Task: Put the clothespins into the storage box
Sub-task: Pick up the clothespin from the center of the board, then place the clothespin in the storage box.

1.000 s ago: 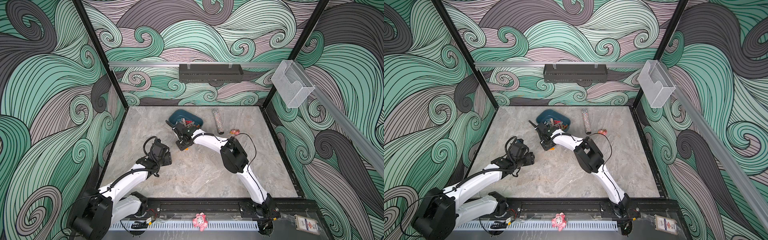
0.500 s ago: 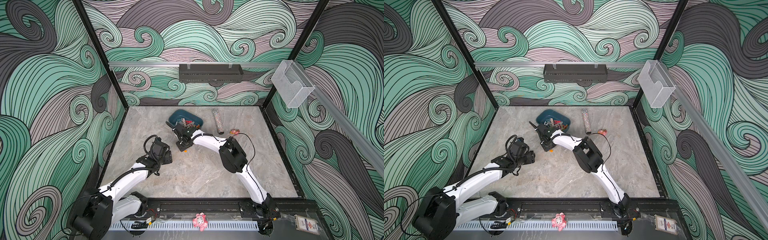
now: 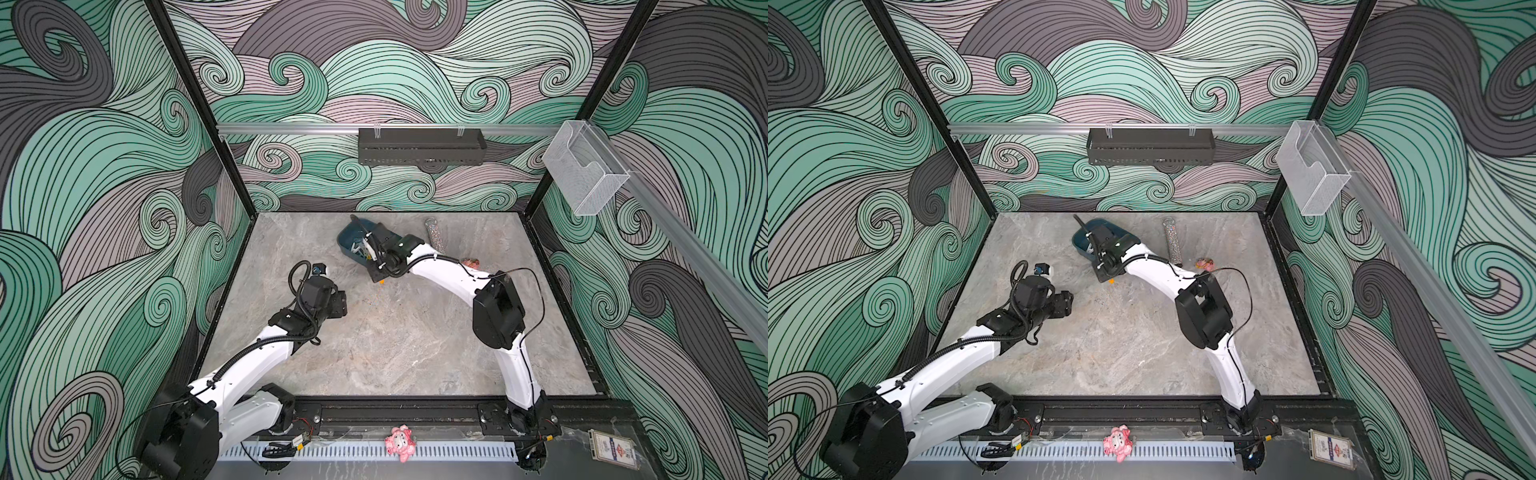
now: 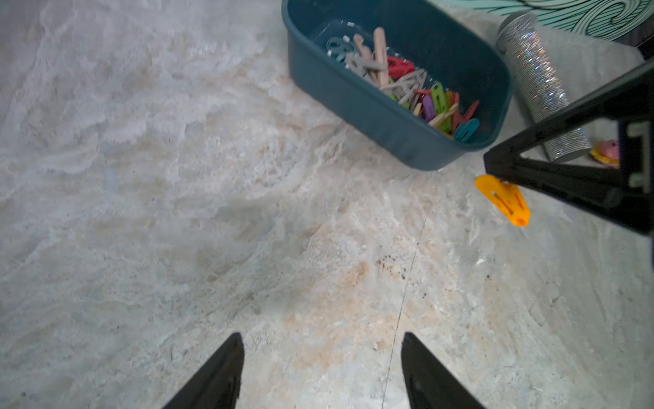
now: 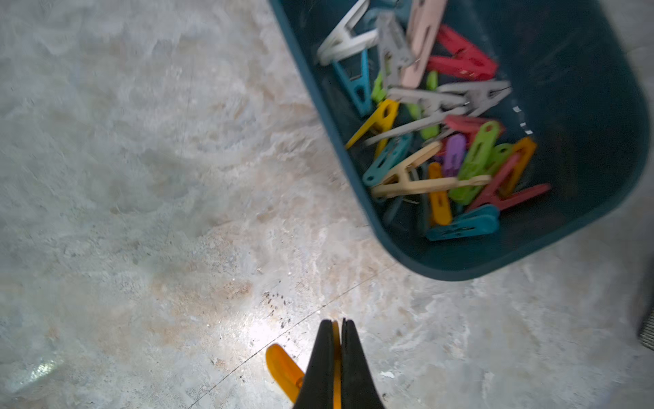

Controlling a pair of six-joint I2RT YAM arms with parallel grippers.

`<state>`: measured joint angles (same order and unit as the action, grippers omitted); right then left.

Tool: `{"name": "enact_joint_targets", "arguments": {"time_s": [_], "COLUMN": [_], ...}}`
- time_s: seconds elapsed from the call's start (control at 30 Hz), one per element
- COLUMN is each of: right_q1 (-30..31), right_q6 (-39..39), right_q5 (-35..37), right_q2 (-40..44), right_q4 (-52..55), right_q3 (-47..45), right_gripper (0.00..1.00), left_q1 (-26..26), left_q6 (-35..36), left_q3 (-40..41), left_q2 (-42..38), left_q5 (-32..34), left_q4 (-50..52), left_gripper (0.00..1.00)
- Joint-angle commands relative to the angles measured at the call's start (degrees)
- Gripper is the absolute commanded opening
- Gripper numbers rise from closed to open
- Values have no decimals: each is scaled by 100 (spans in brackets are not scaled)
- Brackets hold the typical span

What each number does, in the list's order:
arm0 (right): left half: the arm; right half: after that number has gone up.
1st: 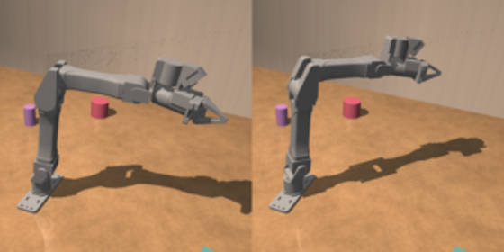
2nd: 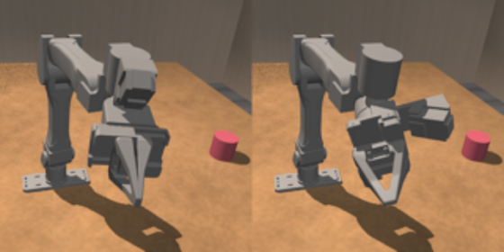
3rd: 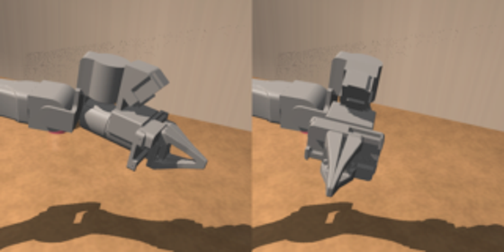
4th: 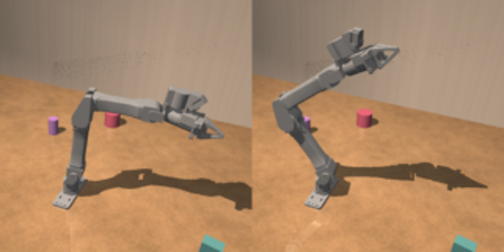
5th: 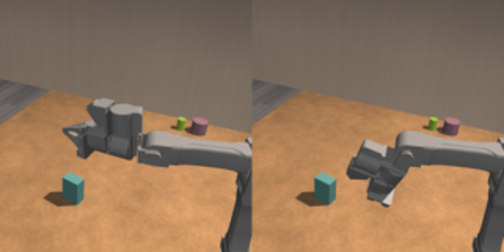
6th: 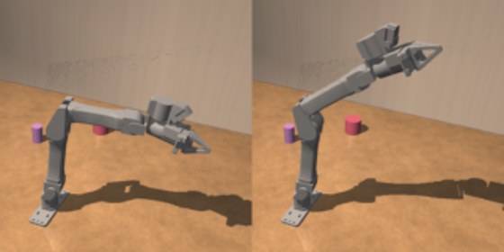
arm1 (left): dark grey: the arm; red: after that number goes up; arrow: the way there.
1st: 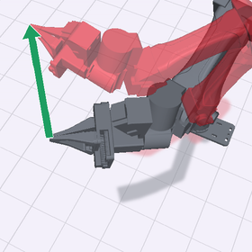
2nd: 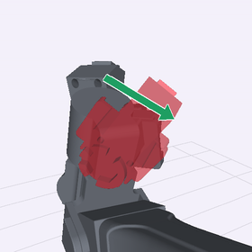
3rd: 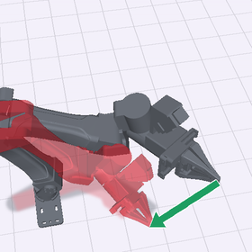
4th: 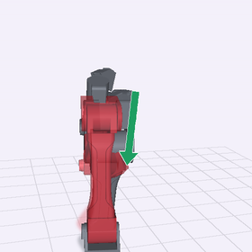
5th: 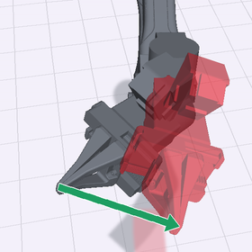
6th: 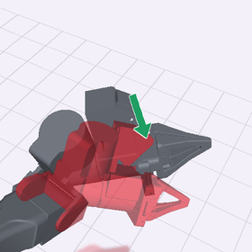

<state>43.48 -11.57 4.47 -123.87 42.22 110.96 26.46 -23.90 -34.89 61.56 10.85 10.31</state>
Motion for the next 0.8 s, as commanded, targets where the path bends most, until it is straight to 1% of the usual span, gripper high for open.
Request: {"name": "enact_joint_targets", "arguments": {"time_s": [0.0, 0.27, 0.47, 0.67, 0.77], "right_q1": [-283, -711, -848, -876, -883], "right_q6": [-106, -212, -125, 5, -3], "right_q5": [128, 351, 519, 485, 459], "right_q2": [-16, -764, -1234, -1653, -1813], "right_q4": [44, 200, 217, 342, 454], "right_q3": [261, 1398, 2021, 2539, 2751], "right_gripper": [6, 5, 5, 7, 12], "left_q1": [37, 38, 35, 35, 41], "left_q6": [400, 631, 762, 762, 762], "left_q3": [-407, -1230, -1927, -2351, -2458], "left_q2": [231, 1427, 2426, 3001, 3170], "left_q5": [-85, -396, -332, -332, -332], "left_q4": [-421, -886, -1020, -1016, -987], "left_gripper": [72, 72, 72, 72, 72]}}
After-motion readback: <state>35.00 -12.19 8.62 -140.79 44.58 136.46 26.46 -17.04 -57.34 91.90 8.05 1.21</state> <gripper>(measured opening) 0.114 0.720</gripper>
